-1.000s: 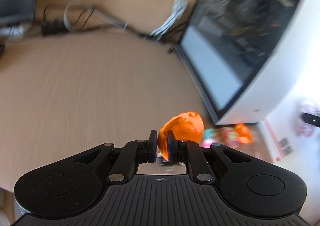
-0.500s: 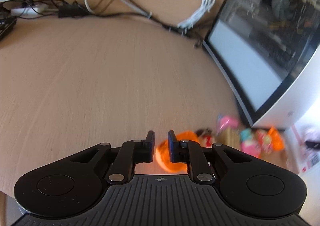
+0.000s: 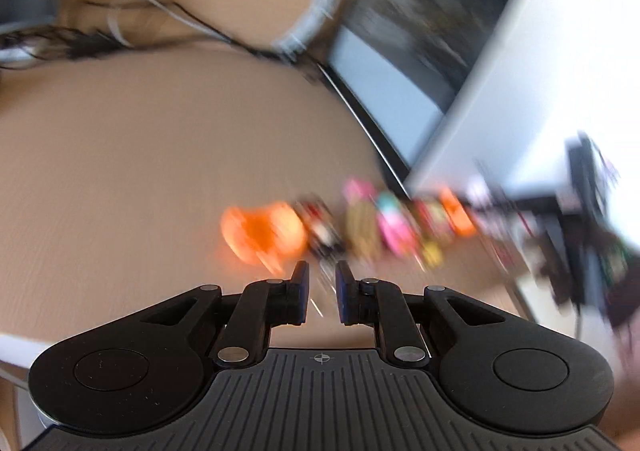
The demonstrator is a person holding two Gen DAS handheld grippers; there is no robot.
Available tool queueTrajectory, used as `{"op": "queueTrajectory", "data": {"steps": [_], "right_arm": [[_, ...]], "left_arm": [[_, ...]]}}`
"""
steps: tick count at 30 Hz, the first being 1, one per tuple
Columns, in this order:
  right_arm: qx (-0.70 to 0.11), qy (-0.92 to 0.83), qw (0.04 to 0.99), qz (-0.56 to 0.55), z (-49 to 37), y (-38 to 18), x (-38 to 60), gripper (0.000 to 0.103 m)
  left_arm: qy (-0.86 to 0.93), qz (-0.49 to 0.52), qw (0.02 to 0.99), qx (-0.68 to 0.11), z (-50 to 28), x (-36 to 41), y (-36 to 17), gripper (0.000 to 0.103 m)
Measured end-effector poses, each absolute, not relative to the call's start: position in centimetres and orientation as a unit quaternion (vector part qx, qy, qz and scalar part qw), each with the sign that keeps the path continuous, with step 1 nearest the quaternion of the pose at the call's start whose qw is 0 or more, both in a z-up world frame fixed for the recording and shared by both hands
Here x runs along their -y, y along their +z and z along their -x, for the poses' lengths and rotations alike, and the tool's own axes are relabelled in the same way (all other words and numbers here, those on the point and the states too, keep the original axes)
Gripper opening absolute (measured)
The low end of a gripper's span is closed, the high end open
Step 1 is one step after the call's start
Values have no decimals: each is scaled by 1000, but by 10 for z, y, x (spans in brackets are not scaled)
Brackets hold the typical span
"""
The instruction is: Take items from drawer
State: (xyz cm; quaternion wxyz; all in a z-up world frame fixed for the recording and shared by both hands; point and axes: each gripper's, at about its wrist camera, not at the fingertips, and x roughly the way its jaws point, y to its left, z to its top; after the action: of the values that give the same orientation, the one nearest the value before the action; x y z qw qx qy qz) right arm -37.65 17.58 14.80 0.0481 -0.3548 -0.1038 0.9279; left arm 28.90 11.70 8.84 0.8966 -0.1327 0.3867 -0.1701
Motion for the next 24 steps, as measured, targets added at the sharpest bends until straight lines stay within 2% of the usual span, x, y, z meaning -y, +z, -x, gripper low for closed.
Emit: {"op": "queueTrajectory", "data": {"steps": [3,7,11,16,21,24], "right_arm": [[123,932,50,336,367,153,-170,45],[147,945,45,289,338,170,-158,53],[148,958,30,244,297,187,-148,55],[151,961,-15,232,239,185,-142,63],[169,944,-63,278,199,141,-136,64],[176,926,-69,326,208,97,-128,64]], "left_arm": [[-202,93,877,-426,-274,-93,72,15],[-212,54,848,-482,-265,-67,43,15],[-198,11,834,-514,-261,-44,21,15],[-198,-8,827,-526,-261,-28,6,16],[-215,-10,815,-537,-264,-20,-4,16],[-225,5,814,-535,-269,-21,-12,16]]}}
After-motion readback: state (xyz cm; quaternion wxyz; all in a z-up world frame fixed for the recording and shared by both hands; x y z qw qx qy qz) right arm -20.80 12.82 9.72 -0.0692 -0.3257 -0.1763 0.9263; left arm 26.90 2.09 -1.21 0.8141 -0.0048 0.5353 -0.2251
